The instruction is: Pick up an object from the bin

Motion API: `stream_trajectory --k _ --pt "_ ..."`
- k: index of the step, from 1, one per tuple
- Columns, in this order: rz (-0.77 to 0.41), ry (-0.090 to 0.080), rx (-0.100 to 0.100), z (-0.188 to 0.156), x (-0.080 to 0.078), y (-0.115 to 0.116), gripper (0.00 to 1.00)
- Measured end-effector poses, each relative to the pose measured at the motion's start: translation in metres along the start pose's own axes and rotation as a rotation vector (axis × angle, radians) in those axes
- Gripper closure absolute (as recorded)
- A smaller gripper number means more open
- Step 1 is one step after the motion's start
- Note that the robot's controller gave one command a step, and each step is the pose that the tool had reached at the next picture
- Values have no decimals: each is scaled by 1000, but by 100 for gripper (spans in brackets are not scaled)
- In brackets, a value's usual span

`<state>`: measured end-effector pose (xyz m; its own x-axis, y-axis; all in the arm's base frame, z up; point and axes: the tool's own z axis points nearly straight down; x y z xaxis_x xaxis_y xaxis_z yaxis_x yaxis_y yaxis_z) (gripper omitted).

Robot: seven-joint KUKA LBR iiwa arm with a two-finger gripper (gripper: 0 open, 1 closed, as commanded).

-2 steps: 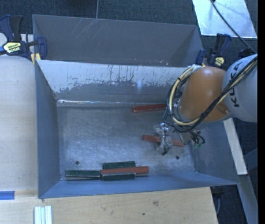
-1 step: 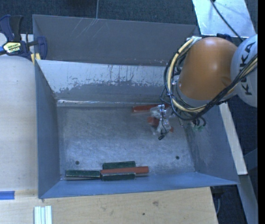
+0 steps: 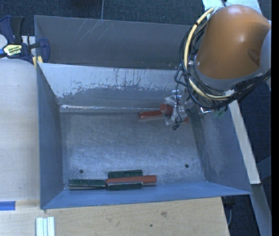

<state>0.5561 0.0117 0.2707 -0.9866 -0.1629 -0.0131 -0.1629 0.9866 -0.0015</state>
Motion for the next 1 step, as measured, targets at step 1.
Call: stream_trajectory --k 1 --pt "-185 6 -1 6 -36 -9 100"
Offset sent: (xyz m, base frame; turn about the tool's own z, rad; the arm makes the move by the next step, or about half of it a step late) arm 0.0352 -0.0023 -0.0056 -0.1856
